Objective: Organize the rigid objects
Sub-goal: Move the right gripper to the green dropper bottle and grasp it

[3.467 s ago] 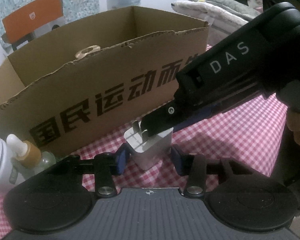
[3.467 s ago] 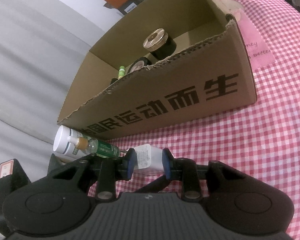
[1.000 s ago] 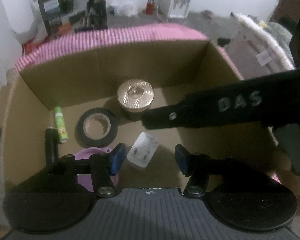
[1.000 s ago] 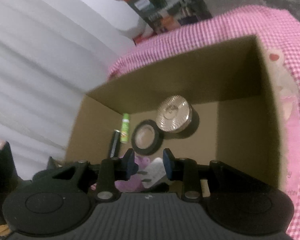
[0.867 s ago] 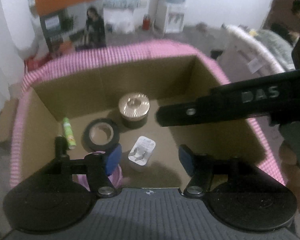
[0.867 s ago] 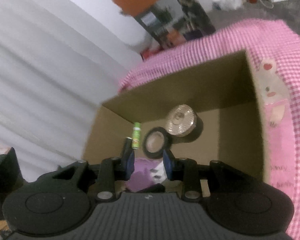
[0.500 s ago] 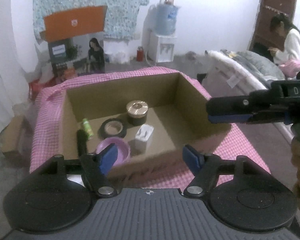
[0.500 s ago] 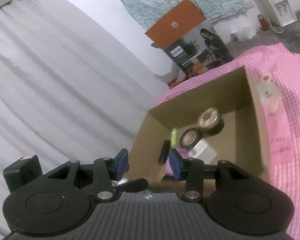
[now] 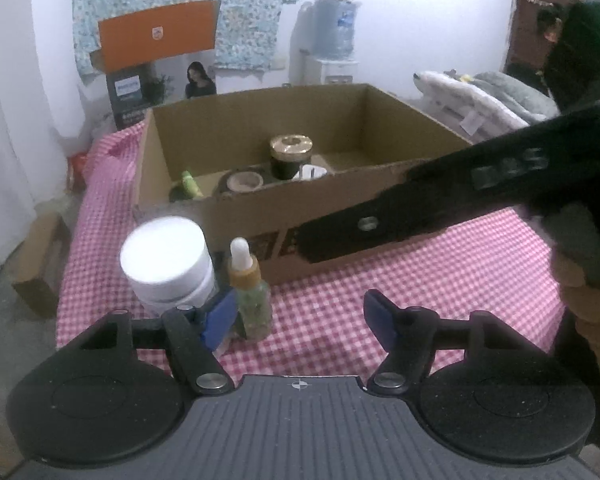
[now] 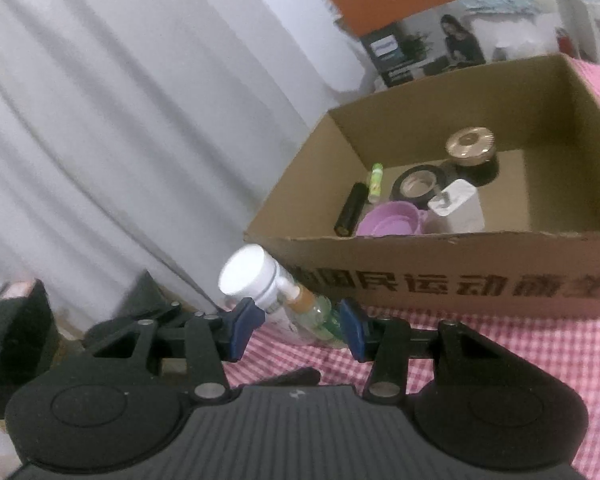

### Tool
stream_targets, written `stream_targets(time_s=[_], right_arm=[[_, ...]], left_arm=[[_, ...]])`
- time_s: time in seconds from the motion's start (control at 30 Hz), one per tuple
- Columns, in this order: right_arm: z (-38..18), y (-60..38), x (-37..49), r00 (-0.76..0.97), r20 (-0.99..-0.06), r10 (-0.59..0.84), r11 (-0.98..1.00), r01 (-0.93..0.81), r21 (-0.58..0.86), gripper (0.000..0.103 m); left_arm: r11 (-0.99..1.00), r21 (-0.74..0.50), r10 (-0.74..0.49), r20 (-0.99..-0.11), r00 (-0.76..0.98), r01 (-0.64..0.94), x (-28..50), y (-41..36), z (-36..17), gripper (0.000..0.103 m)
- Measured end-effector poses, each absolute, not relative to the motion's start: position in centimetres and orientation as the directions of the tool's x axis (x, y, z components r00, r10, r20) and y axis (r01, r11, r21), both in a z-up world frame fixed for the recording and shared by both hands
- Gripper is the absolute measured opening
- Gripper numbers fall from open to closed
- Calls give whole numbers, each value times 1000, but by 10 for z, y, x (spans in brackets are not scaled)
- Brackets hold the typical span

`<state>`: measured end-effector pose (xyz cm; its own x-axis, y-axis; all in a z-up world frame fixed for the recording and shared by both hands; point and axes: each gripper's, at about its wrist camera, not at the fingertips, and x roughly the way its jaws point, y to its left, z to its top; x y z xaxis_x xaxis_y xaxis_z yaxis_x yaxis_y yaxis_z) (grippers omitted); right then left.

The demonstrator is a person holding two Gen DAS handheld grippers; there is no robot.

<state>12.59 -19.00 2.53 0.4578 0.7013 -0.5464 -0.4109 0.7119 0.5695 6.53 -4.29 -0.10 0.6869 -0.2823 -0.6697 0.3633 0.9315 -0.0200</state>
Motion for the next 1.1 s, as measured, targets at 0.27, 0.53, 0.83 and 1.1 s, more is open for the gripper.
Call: stream_targets(time_s=[0.27,0.53,0.83,1.1], right_arm=[[14,-149,144,426,-621,657,747,-477,464,43],[12,-130,156,423,-641,641,753,-508,418,33],[8,-134,163,419,-626,658,744,-488,456,26],[12,-157,151,444,-651,616,782,-444,437,26]], left_arm=[[934,23,-250,-671,698,356,70,-38,-25,57],[938,49,-226,-666,711,343,70,-37,-39,56],[933,44,-240,-664,708,357,74,-39,-41,56],[894,21,-322,-664,675,448,73,-58,-40,56]])
